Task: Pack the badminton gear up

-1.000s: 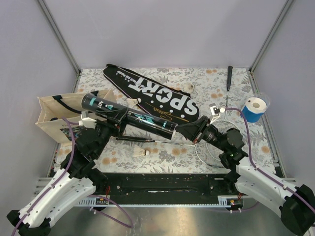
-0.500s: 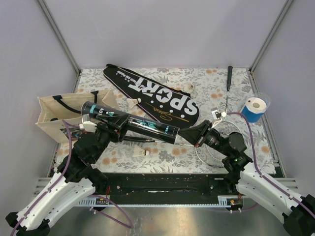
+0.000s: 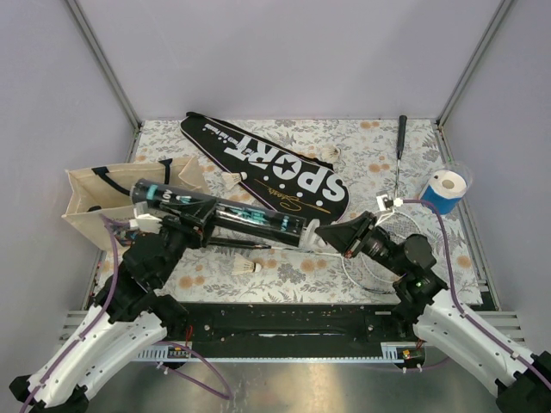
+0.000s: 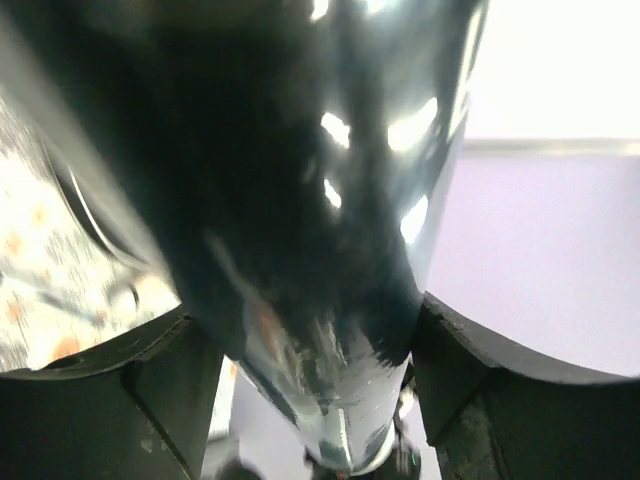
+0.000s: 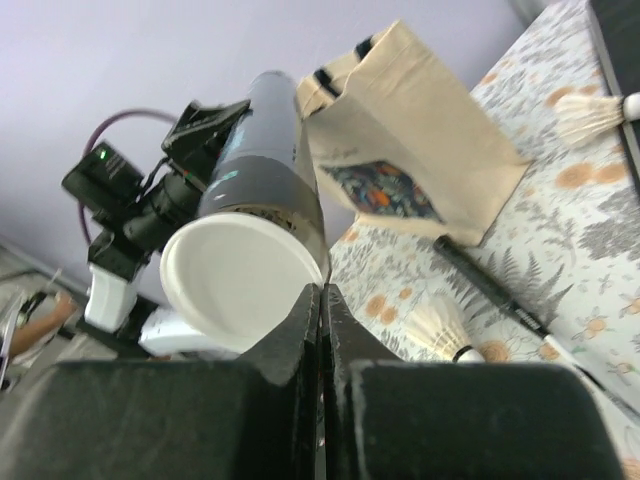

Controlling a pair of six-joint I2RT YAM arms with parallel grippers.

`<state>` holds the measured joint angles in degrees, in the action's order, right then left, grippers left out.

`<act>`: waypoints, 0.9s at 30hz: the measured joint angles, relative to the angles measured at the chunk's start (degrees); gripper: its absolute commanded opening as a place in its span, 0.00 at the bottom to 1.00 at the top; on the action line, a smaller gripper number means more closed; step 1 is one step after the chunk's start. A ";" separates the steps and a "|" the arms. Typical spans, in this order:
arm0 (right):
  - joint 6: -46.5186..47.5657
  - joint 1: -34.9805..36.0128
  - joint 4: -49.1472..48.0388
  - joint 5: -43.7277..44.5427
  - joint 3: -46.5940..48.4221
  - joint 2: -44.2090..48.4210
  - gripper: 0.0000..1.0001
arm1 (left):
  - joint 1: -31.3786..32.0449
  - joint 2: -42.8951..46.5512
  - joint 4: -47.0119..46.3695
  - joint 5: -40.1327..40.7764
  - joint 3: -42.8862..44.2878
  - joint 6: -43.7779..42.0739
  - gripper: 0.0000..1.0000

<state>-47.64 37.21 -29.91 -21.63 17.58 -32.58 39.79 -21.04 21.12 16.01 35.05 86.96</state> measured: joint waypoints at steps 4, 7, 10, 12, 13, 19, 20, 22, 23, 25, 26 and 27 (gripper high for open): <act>0.00 -0.87 2.25 4.37 -0.04 3.52 0.00 | -2.08 1.40 1.77 8.72 1.14 -2.29 0.37; 0.09 -0.92 3.34 5.64 0.09 5.51 0.00 | -2.16 1.97 2.40 12.07 1.73 -3.19 0.37; 0.09 -0.94 6.16 7.23 0.85 6.64 0.00 | -2.16 1.77 3.19 12.72 1.73 -3.56 0.37; 0.15 -0.96 8.55 8.90 1.38 7.28 0.00 | -2.16 1.64 3.26 12.70 1.73 -3.74 0.38; 0.20 -0.96 10.73 10.36 1.95 7.61 0.00 | -2.16 1.60 3.23 12.68 1.73 -3.85 0.38; -0.11 -1.01 25.42 24.39 5.31 6.64 0.00 | -2.16 1.49 3.26 11.34 1.75 -4.61 0.38; 0.00 -1.01 27.02 26.93 5.44 5.70 0.00 | -2.16 1.49 3.26 10.86 1.77 -4.68 0.38; 0.63 -1.11 30.27 31.45 6.12 2.43 0.00 | -2.16 1.49 3.30 9.88 1.86 -4.87 0.38; 1.20 -1.36 32.06 33.64 6.97 -0.13 0.00 | -2.16 1.49 3.34 8.92 1.92 -4.96 0.38; 2.47 -2.19 35.08 37.11 9.53 -5.64 0.00 | -2.19 1.51 3.39 6.56 2.05 -5.27 0.38; 3.15 -2.99 36.17 38.27 11.10 -8.52 0.00 | -2.16 1.51 3.54 5.31 2.10 -5.53 0.39; 3.82 -4.11 36.83 39.15 12.63 -11.50 0.00 | -2.16 1.55 3.78 3.98 2.19 -5.75 0.39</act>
<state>-43.81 33.10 6.92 17.52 30.22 -44.07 37.63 -19.49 24.91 19.99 37.23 81.21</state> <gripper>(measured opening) 0.022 0.707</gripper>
